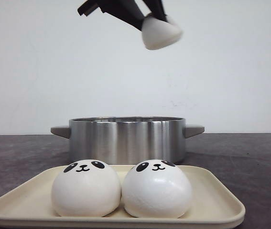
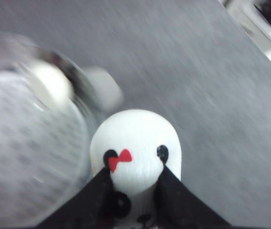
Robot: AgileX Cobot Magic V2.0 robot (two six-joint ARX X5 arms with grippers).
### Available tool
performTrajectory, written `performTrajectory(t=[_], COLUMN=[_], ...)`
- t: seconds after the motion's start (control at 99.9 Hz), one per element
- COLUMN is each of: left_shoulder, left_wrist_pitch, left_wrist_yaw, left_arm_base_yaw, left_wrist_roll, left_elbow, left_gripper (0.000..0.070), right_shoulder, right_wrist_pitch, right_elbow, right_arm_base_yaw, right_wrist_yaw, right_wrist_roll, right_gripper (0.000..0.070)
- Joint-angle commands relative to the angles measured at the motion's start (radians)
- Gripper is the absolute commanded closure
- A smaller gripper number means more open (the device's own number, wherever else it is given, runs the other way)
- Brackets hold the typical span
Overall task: Steam buns
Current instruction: 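Carry the bun with the left gripper into the pot and release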
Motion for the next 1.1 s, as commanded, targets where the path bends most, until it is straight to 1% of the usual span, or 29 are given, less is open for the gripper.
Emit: performTrajectory(t=[0.0,0.13,0.26,0.41,0.47,0.56,0.62,0.641,0.681,0.791,0.821,0.851,0.901,1.031,1.091], left_shoulder=[0.042,0.092,0.166,0.259,0.294,0.343,0.364,0.368,0.375,0.376,0.376,0.376,0.375,0.363,0.347], left_wrist_pitch=[0.003,0.006,0.042,0.071,0.082,0.103,0.103,0.102,0.103,0.113,0.118,0.121,0.123,0.108,0.063], left_wrist_yaw=[-0.009,-0.005,0.0,0.005,0.019,0.062,0.069,0.069,0.069,0.054,0.054,0.054,0.055,0.055,0.056], left_arm_base_yaw=[0.029,0.118,0.194,0.254,0.271,0.294,0.304,0.307,0.309,0.311,0.311,0.311,0.311,0.31,0.31], left_wrist_roll=[0.047,0.05,0.051,0.049,0.049,0.047,0.045,0.045,0.045,0.046,0.046,0.046,0.046,0.045,0.045], left_elbow=[0.031,0.036,0.036,0.036,0.036,0.037,0.039,0.039,0.039,0.039,0.04,0.041,0.042,0.043,0.054], left_gripper=[0.0689,0.0689,0.069,0.0689,0.0688,0.0671,0.0661,0.0644,0.0563,0.021,0.0137,0.0089,0.0054,0.0054,0.0057], right_shoulder=[0.009,0.01,0.01,0.01,0.01,0.01,0.01,0.01,0.01,0.01,0.01,0.01,0.01,0.012,0.019], right_wrist_pitch=[0.01,0.01,0.01,0.008,0.006,-0.005,-0.016,-0.019,-0.028,-0.052,-0.056,-0.06,-0.065,-0.097,-0.134], right_elbow=[0.021,0.021,0.021,0.021,0.021,0.021,0.021,0.021,0.021,0.021,0.021,0.021,0.021,0.021,0.02], right_arm_base_yaw=[0.012,0.012,0.012,0.012,0.012,0.012,0.012,0.012,0.012,0.012,0.012,0.012,0.012,0.012,0.012], right_wrist_yaw=[0.003,0.004,0.011,0.028,0.028,0.028,0.028,0.028,0.028,0.028,0.028,0.028,0.028,0.027,0.027], right_wrist_roll=[0.017,0.017,0.016,0.017,0.017,0.018,0.018,0.019,0.024,0.045,0.046,0.048,0.056,0.065,0.074], right_gripper=[0.0688,0.0688,0.0688,0.0688,0.0688,0.0688,0.0688,0.0688,0.0688,0.0688,0.0688,0.0688,0.0688,0.0688,0.0688])
